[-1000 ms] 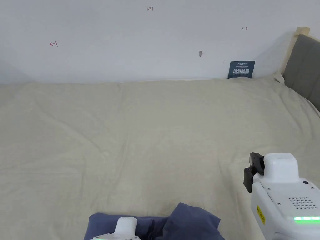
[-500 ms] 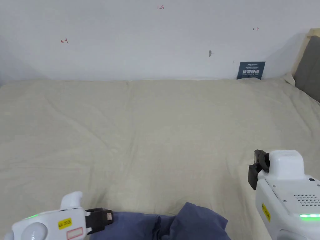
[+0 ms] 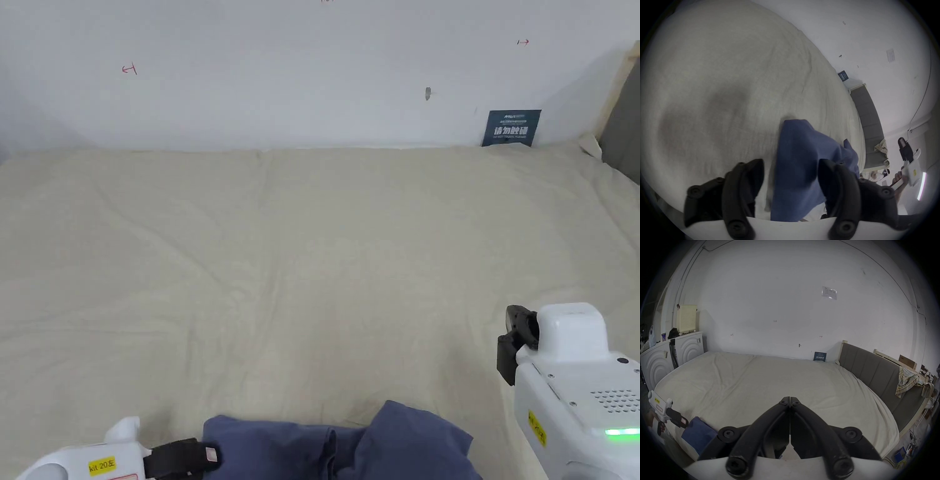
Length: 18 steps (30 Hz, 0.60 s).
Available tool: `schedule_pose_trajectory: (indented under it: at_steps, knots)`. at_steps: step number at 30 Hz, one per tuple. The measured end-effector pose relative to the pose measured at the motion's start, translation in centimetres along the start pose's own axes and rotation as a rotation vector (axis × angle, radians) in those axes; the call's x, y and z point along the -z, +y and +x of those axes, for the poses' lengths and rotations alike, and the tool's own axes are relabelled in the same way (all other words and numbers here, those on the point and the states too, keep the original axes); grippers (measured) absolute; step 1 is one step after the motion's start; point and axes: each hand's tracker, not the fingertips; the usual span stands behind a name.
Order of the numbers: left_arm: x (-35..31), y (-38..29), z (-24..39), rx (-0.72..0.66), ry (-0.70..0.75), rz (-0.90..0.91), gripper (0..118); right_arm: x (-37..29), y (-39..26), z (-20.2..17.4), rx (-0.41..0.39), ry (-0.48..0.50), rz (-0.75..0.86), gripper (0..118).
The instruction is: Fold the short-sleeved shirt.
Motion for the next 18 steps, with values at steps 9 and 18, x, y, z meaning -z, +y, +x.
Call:
schedule_pose_trajectory:
  at_steps: [9, 18]
  knots:
    - [2.6, -1.2, 0.8, 0.07, 0.008, -0.006, 14, 0.3, -0.1, 0.3, 0.012, -0.012, -0.012, 0]
    - [-2.9, -1.2, 3.5, 0.132, 0.108, 0.119, 10, 0.1, 1.1, 0.8, 0.015, -0.012, 0.023, 0]
